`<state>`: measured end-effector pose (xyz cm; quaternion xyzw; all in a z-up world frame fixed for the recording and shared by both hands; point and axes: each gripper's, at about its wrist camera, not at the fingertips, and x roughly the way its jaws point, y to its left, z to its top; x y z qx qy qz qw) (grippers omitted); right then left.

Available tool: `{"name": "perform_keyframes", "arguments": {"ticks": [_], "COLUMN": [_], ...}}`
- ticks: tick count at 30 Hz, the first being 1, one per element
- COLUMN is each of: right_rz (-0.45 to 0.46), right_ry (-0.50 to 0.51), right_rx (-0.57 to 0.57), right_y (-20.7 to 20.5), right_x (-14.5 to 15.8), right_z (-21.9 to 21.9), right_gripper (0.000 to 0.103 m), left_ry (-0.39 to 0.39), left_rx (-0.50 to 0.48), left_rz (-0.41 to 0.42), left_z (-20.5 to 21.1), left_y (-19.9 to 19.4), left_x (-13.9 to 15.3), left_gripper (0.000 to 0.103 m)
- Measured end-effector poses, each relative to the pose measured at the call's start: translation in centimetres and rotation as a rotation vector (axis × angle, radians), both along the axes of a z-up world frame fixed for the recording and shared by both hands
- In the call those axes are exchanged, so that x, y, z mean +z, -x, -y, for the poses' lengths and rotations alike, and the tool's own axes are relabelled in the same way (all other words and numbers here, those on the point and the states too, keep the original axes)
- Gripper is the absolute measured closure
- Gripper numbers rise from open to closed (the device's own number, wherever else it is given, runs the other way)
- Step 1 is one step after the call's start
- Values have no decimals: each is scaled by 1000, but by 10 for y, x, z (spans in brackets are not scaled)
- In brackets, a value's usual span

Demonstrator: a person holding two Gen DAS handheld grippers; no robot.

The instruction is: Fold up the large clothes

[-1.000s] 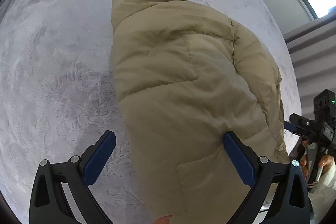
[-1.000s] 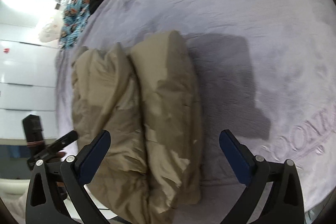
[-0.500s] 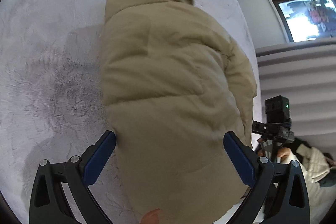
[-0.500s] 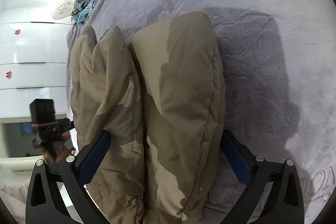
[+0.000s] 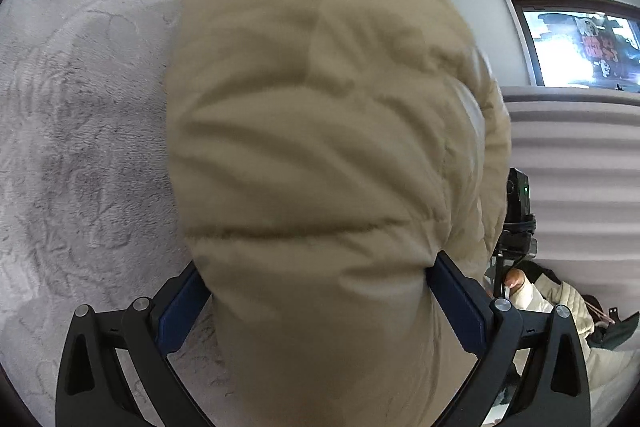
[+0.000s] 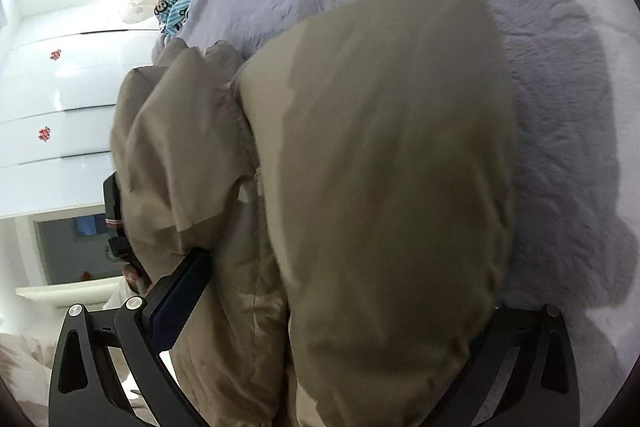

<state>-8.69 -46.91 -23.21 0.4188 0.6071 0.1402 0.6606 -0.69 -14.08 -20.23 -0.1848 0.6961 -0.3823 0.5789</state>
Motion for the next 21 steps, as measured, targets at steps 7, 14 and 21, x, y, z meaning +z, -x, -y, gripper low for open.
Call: {"name": "perform_keyframes", "arguments": {"ticks": [7, 14, 21], "right_rz": [-62, -69, -18], "right_ry": [38, -15, -26], "right_rx": [-42, -131, -146], "right_y": [-1, 13, 19], "right_x": [-2, 8, 27], "right_z": [-3, 0, -3], "right_gripper": [0, 42, 56], "left_ry": [-135, -215, -255], "left_rx": [0, 1, 1], "left_rz": [131, 273, 352], "left_z": [32, 52, 73], "left_y": [15, 33, 49], "left_x": [24, 59, 93], "left_gripper": [1, 19, 21]}}
